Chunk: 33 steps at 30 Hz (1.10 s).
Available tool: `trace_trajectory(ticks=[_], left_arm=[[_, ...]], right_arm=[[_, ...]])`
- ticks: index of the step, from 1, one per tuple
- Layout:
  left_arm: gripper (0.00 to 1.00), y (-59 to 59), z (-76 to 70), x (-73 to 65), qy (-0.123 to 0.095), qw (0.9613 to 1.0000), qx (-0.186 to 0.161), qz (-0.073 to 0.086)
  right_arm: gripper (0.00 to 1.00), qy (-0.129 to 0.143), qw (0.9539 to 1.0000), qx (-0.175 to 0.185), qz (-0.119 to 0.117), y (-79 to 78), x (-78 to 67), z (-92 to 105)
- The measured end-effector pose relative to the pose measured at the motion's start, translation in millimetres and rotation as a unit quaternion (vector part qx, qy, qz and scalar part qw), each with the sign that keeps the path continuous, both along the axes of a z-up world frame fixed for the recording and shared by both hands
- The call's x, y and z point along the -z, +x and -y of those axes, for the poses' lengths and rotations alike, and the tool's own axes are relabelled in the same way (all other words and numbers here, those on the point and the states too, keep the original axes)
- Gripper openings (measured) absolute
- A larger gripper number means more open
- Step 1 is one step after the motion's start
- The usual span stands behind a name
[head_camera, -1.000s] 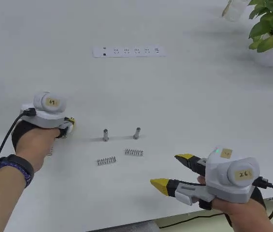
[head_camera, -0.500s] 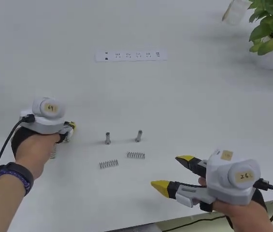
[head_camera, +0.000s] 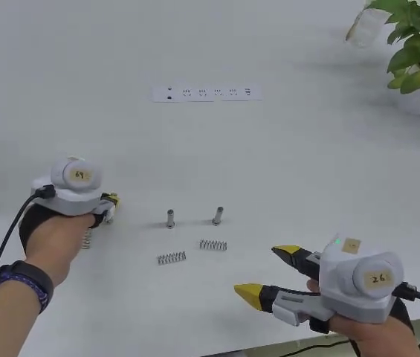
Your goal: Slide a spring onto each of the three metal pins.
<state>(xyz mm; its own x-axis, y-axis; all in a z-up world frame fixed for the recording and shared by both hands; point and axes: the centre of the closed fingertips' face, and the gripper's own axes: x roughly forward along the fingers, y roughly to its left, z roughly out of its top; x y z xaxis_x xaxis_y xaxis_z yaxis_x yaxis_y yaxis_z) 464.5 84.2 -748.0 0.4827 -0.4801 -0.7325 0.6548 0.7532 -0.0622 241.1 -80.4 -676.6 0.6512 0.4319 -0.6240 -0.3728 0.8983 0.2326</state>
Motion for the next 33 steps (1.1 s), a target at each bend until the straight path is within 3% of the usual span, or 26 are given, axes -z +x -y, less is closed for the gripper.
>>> trace_trajectory(ticks=[33], left_arm=[[0.00,-18.6,-10.6,-7.5,-0.002,0.9999,-0.006,0.010]], right_arm=[[0.58,0.000,0.9999,0.010,0.008,-11.2,-2.0,1.4]])
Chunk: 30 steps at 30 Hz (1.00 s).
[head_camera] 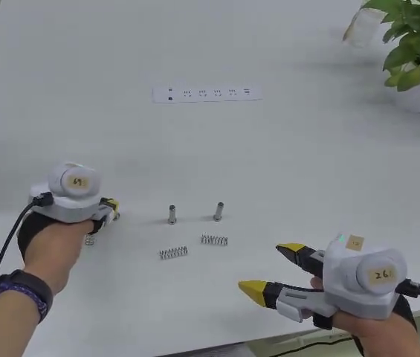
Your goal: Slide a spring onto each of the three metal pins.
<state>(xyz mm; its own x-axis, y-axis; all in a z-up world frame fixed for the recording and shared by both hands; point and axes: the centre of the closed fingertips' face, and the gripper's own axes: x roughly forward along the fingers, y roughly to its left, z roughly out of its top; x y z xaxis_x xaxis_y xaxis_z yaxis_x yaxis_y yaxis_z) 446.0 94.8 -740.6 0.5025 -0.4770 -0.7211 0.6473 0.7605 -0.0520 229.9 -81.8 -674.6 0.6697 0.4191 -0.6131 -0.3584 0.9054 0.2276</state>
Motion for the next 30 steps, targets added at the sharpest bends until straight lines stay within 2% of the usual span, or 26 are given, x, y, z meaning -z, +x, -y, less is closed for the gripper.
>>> trace_trajectory(ticks=[19,30], left_arm=[[0.00,-13.3,-4.8,0.3,0.012,0.9999,0.010,0.007],[0.00,-15.7,-4.5,0.4,0.016,0.9997,0.011,0.013]], right_arm=[[0.57,0.002,1.0000,0.000,0.002,-5.3,1.3,-2.3],[0.57,0.002,1.0000,0.003,0.000,-9.3,3.4,0.1]])
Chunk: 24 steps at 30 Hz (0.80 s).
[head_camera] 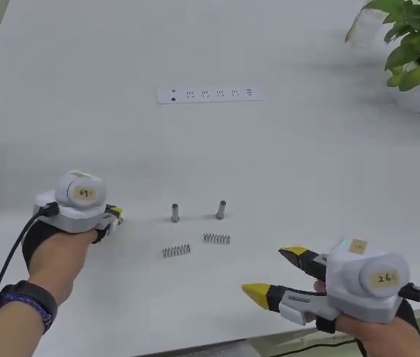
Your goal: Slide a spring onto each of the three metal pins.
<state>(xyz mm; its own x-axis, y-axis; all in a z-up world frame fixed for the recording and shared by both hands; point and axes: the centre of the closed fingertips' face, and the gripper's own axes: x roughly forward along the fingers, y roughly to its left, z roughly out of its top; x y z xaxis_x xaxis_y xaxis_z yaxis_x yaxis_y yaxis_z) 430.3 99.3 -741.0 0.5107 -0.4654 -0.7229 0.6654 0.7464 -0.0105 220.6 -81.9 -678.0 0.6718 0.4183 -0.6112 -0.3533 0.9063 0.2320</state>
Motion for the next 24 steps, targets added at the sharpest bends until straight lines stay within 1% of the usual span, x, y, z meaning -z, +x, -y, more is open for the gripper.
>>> trace_trajectory(ticks=[6,10,16,20,24], left_arm=[[0.00,-2.5,1.1,0.1,-0.004,1.0000,-0.004,0.000],[0.00,-2.1,2.2,0.7,-0.005,1.0000,-0.007,0.001],[0.00,-2.4,8.4,1.0,-0.011,0.9999,-0.007,0.002],[0.00,-3.8,15.5,0.9,-0.012,0.9999,-0.003,0.007],[0.00,-5.6,21.1,0.4,-0.017,0.9998,0.000,0.007]], right_arm=[[0.57,0.001,1.0000,0.001,0.000,0.3,0.1,0.3],[0.57,0.001,1.0000,-0.001,0.000,0.9,0.5,-0.7],[0.57,0.002,1.0000,-0.003,-0.001,1.0,0.9,-1.7],[0.57,0.002,1.0000,-0.002,-0.001,-0.1,1.1,-0.9],[0.57,0.001,1.0000,0.000,-0.002,-1.2,1.6,1.4]])
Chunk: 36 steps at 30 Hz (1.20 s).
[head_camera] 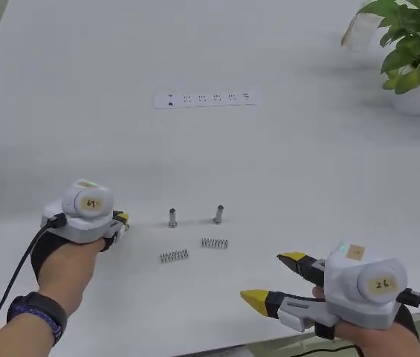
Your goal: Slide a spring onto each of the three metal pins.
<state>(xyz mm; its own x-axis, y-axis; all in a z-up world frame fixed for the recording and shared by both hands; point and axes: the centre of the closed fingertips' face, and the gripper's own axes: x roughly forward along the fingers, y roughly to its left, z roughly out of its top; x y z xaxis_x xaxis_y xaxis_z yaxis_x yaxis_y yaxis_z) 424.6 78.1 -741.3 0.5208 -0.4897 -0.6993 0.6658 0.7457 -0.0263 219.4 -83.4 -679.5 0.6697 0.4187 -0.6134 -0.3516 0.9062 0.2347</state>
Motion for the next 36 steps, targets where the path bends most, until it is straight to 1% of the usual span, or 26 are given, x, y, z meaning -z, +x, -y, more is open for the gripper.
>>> trace_trajectory(ticks=[3,9,13,18,21,36], left_arm=[[0.00,-1.8,3.0,0.3,0.000,1.0000,0.004,0.004],[0.00,2.1,2.6,3.1,0.001,1.0000,0.005,0.007],[0.00,2.4,1.7,7.3,0.005,1.0000,0.006,0.006],[0.00,3.2,3.0,9.8,0.012,0.9998,0.007,0.011],[0.00,3.9,2.7,13.2,0.014,0.9998,0.008,0.009],[0.00,2.4,1.1,16.9,0.021,0.9997,0.010,0.008]], right_arm=[[0.57,0.000,1.0000,0.001,0.000,-0.4,-0.3,0.5],[0.57,0.000,1.0000,0.000,-0.001,-0.9,0.5,-0.8],[0.57,0.000,1.0000,-0.001,-0.002,-1.5,1.5,-1.5],[0.57,-0.001,1.0000,0.001,-0.002,-2.2,0.7,0.1],[0.57,-0.002,1.0000,0.002,-0.003,-2.9,0.8,1.9],[0.57,-0.001,1.0000,0.000,-0.007,-2.9,2.9,0.4]])
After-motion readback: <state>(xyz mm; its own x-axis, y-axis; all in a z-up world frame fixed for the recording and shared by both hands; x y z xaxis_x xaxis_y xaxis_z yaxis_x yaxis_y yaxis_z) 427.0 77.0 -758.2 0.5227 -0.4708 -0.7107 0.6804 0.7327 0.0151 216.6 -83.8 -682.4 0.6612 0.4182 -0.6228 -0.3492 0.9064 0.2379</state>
